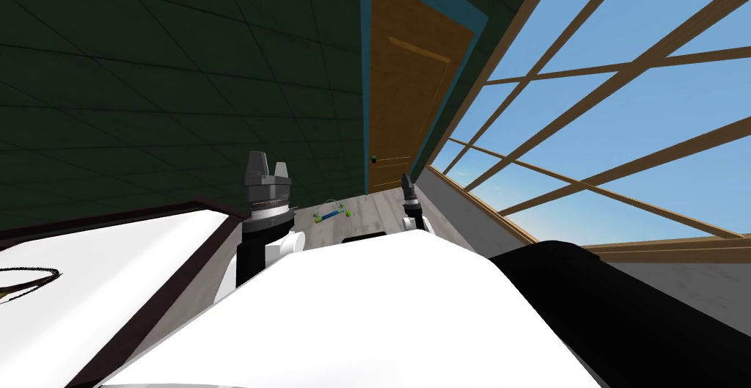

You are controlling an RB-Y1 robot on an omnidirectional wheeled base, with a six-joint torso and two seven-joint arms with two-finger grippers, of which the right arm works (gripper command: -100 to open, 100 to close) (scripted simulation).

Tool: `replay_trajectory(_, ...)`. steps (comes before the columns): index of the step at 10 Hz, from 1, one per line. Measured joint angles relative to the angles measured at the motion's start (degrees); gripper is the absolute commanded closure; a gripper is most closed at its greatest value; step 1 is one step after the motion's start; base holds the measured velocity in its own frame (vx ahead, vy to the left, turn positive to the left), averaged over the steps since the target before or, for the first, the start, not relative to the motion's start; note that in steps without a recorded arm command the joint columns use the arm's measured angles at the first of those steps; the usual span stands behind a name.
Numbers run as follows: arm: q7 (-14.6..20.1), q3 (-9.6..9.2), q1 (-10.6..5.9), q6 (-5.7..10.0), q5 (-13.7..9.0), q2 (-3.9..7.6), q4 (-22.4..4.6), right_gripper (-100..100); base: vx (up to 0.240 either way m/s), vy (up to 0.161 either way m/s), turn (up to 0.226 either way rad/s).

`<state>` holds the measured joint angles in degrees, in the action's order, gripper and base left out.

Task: Pull the door open

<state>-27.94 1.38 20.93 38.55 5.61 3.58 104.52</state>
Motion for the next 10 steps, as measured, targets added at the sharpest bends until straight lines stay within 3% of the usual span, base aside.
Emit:
replay_trajectory(4,-4.39,1.29,-2.36,0.71,2.29,0.68,-5.99,-100,0.097,-0.008,0.009)
replay_trajectory(10,-11.81,2.95,-6.13,2.07,6.13,0.73,-15.98,-100,0.094,-0.011,0.01)
